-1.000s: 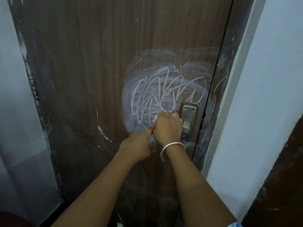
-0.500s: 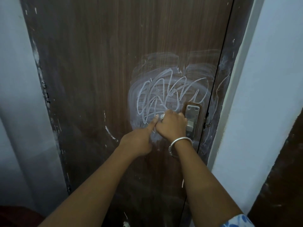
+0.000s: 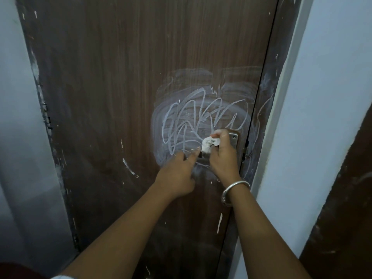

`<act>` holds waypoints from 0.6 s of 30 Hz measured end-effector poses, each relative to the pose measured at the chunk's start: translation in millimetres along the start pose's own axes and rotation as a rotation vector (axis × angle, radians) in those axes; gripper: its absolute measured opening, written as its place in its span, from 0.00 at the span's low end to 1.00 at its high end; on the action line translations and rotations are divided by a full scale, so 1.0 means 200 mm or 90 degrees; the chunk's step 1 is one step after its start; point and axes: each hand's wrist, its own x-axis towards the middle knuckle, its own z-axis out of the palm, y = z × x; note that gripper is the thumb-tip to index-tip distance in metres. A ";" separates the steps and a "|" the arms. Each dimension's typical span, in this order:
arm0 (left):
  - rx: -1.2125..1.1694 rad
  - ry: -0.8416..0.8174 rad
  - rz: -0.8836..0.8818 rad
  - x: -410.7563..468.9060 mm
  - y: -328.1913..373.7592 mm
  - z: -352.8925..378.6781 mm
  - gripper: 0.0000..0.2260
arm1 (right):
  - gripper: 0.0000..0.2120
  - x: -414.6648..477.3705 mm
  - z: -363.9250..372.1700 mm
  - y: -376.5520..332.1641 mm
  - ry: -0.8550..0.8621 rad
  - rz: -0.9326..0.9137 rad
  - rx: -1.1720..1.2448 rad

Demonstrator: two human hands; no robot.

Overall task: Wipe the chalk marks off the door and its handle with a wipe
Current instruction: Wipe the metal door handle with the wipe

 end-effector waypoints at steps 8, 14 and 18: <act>-0.051 0.199 0.065 0.04 0.08 -0.03 0.24 | 0.11 -0.04 -0.05 0.02 0.054 -0.019 0.102; -0.291 0.268 0.070 0.08 0.14 -0.09 0.12 | 0.14 -0.07 -0.02 0.00 0.008 0.088 0.321; -0.472 0.253 -0.009 0.10 0.14 -0.12 0.14 | 0.12 -0.08 -0.02 -0.01 0.020 0.130 0.423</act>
